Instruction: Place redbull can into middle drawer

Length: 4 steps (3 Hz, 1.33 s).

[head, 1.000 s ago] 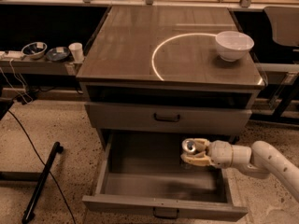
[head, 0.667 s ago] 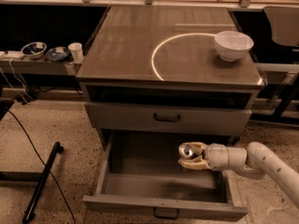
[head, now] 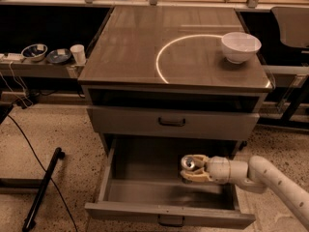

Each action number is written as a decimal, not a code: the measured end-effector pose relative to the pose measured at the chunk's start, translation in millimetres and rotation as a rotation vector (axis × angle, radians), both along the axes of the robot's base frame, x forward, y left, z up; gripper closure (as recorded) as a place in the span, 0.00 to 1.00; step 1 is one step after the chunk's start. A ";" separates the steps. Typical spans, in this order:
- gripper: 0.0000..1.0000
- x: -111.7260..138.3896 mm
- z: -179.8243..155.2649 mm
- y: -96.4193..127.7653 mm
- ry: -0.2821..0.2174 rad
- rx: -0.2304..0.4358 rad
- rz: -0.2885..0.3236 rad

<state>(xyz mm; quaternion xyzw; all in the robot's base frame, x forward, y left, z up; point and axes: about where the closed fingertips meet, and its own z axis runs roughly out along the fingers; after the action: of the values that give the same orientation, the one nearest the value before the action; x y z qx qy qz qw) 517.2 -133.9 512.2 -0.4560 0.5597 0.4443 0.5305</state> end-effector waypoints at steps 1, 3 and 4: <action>0.83 -2.8 -47.2 -5.4 0.047 0.022 -0.019; 0.37 -3.6 -51.8 -4.0 0.054 0.028 -0.020; 0.14 -3.6 -51.8 -4.0 0.054 0.028 -0.020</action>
Offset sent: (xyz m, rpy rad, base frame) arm -0.0019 -0.0043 -0.0402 0.0165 0.0402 -0.0184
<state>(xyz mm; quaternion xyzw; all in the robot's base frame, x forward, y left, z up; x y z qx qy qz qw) 513.6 -137.9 460.5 -0.4306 0.5720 0.4589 0.5261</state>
